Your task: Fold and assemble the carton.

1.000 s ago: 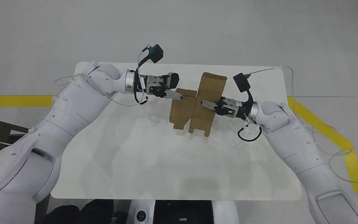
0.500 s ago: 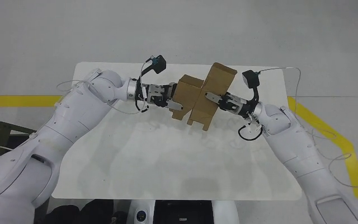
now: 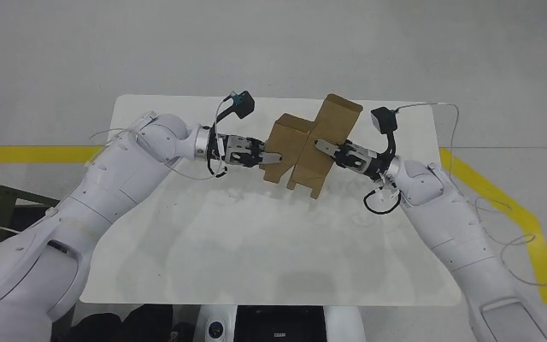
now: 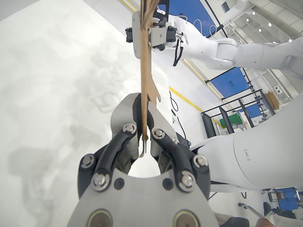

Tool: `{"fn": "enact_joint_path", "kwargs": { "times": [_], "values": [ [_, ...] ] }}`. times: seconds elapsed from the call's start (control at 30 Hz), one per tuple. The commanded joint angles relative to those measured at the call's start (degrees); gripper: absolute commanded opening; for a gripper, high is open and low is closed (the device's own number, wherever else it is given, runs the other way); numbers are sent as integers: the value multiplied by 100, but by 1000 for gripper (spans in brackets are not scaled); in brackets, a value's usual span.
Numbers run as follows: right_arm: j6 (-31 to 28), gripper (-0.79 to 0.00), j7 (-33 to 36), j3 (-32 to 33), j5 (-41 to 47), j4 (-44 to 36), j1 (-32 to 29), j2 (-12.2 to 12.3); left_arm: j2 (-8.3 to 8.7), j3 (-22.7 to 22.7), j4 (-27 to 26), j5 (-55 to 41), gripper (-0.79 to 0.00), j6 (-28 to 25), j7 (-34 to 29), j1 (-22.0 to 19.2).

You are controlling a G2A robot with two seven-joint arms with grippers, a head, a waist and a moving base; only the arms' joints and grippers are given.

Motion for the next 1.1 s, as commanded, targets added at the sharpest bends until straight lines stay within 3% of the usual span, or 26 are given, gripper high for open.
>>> {"fn": "enact_joint_path", "kwargs": {
  "times": [0.0,0.27,0.4,0.73,1.07],
  "values": [
    [11,0,7,16,-1,17,5,-2,24,14,-11,-46,-785,45,-45,-10],
    [317,0,98,386,-759,-13,23,106,147,16,-118,-276,-785,542,-541,-138],
    [332,0,312,573,-736,-167,-134,191,247,5,-231,-642,-785,865,-865,-104],
    [168,0,1173,404,476,-250,-358,239,399,106,-551,-1118,-785,1626,-1626,-69],
    [21,0,1497,395,710,93,-266,259,472,363,-790,-1063,-785,1937,-1938,-206]
  ]
}}
